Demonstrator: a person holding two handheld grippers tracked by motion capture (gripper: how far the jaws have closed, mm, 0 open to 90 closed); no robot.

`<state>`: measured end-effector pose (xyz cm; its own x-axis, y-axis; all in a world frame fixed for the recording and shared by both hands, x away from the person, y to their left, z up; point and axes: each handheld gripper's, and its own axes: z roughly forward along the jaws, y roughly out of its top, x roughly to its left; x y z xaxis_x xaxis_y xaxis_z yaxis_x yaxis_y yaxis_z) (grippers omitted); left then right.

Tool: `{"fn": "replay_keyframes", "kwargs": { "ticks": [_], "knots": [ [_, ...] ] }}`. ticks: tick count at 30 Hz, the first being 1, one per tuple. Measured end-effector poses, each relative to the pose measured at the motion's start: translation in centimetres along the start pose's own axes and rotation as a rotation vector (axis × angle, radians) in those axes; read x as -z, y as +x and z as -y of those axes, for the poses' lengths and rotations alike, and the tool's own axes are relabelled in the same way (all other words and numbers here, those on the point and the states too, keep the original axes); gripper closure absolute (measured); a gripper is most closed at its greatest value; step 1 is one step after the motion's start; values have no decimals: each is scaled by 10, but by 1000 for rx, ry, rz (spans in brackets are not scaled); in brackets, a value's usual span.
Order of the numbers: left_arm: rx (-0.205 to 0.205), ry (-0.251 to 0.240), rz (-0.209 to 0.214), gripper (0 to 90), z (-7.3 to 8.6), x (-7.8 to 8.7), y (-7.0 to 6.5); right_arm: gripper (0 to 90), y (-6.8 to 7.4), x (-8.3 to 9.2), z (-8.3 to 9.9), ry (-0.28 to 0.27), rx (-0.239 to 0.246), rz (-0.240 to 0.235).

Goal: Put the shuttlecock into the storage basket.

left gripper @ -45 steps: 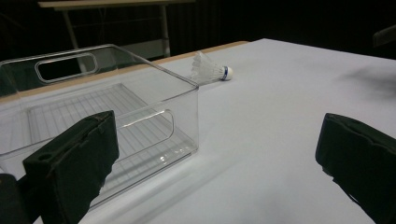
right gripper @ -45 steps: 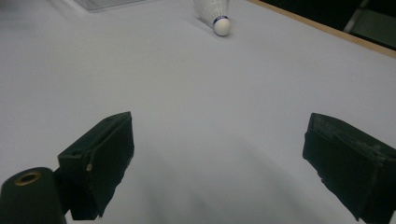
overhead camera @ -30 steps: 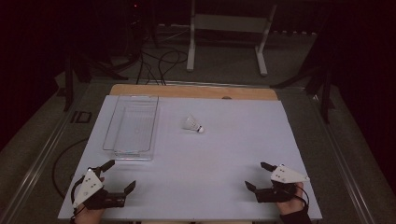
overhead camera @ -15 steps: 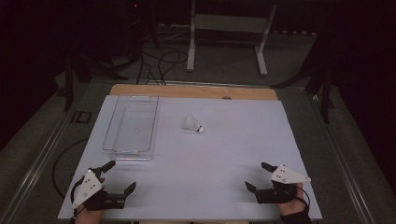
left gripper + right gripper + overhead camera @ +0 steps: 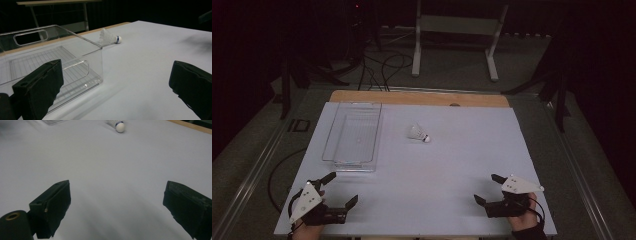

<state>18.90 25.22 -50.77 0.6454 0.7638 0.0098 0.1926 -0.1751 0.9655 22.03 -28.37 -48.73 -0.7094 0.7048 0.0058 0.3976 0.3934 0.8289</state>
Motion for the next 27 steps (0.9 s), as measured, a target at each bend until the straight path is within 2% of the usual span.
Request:
{"fn": "replay_keyframes", "kwargs": {
  "ticks": [5, 14, 27],
  "knots": [
    [5, -2, 1, 2, 0, 0, 0, 78, 2, 6, -14, -11, 21, 12],
    [2, -4, 1, 2, -1, 0, 0, 79, -6, 16, -39, -11, 44, 19],
    [7, -4, 6, 2, -1, 0, 0, 79, -16, 8, -76, 2, 81, 11]
  ]
}}
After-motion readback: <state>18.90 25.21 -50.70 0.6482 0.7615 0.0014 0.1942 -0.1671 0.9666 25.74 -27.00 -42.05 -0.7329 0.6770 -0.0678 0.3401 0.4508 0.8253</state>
